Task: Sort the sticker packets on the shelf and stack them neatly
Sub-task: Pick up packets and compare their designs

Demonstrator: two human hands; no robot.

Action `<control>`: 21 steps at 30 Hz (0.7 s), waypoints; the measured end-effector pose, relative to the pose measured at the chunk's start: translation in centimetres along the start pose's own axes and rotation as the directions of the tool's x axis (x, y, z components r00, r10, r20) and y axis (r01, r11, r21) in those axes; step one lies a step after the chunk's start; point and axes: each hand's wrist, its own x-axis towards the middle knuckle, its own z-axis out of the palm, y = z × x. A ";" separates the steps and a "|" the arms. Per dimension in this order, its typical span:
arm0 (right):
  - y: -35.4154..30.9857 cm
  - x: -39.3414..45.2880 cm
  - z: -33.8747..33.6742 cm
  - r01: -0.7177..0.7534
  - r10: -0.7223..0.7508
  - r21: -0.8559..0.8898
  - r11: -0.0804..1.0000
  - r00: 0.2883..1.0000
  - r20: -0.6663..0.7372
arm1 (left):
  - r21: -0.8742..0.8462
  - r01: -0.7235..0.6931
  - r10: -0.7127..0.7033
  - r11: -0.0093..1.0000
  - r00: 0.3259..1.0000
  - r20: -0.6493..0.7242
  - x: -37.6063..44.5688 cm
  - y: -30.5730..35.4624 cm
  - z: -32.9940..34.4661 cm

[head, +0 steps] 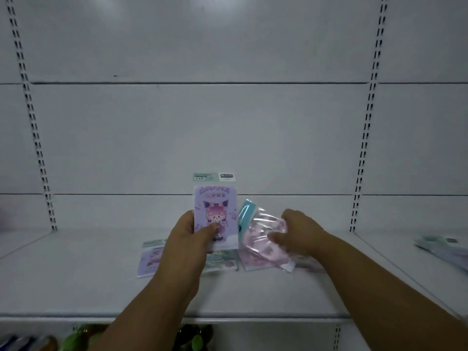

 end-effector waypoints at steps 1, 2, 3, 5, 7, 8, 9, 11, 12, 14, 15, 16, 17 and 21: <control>0.1 -0.5 -0.6 -0.030 0.036 0.103 0.994 0.998 -0.057 | -0.016 0.003 -0.003 1.000 1.000 0.013 -0.1 -0.2 0.3; 0.2 -1.0 -1.3 -0.064 0.085 0.213 0.975 0.992 -0.089 | -0.028 0.008 -0.007 1.000 1.000 0.029 -0.2 -0.4 0.8; 0.3 -1.7 -2.0 -0.097 0.137 0.311 0.945 0.984 -0.111 | -0.037 0.012 -0.010 0.999 0.999 0.046 -0.4 -0.5 1.3; 0.7 -3.0 -3.3 -0.135 0.235 0.452 0.882 0.956 -0.174 | -0.060 0.010 -0.006 0.998 0.997 0.075 -0.8 -0.6 2.8; 1.5 -4.6 -4.5 -0.135 0.315 0.551 0.823 0.917 -0.246 | -0.090 0.005 0.004 0.996 0.995 0.096 -1.4 -0.5 4.8; 2.2 -5.3 -5.2 -0.129 0.346 0.587 0.799 0.897 -0.274 | -0.098 0.003 0.008 0.995 0.995 0.104 -1.7 -0.5 6.0; 3.0 -6.2 -6.0 -0.127 0.374 0.611 0.781 0.879 -0.295 | -0.099 0.001 0.011 0.995 0.994 0.113 -2.2 -0.5 7.3; 5.2 -8.2 -7.7 -0.137 0.410 0.617 0.775 0.852 -0.326 | -0.092 -0.008 0.022 0.996 0.989 0.145 -3.4 -0.5 10.3; 6.6 -9.3 -8.5 -0.147 0.418 0.603 0.784 0.843 -0.338 | -0.088 -0.016 0.031 0.996 0.986 0.166 -4.0 -0.5 11.9; 9.8 -11.4 -10.4 -0.163 0.438 0.587 0.793 0.822 -0.363 | -0.079 -0.031 0.047 0.996 0.977 0.208 -5.4 -0.4 15.6; 11.6 -12.4 -11.4 -0.169 0.457 0.595 0.786 0.807 -0.374 | -0.069 -0.038 0.053 0.997 0.972 0.228 -6.1 -0.4 17.6; 13.5 -13.5 -12.5 -0.173 0.474 0.601 0.780 0.790 -0.388 | -0.057 -0.045 0.057 0.997 0.967 0.246 -6.9 -0.4 19.7; 15.4 -14.6 -13.6 -0.175 0.487 0.603 0.778 0.774 -0.404 | -0.051 -0.047 0.059 0.998 0.963 0.263 -7.7 -0.5 22.0; 23.1 -17.9 -18.3 -0.197 0.536 0.628 0.752 0.738 -0.410 | -0.057 -0.067 0.082 0.996 0.949 0.304 -10.9 -1.3 30.9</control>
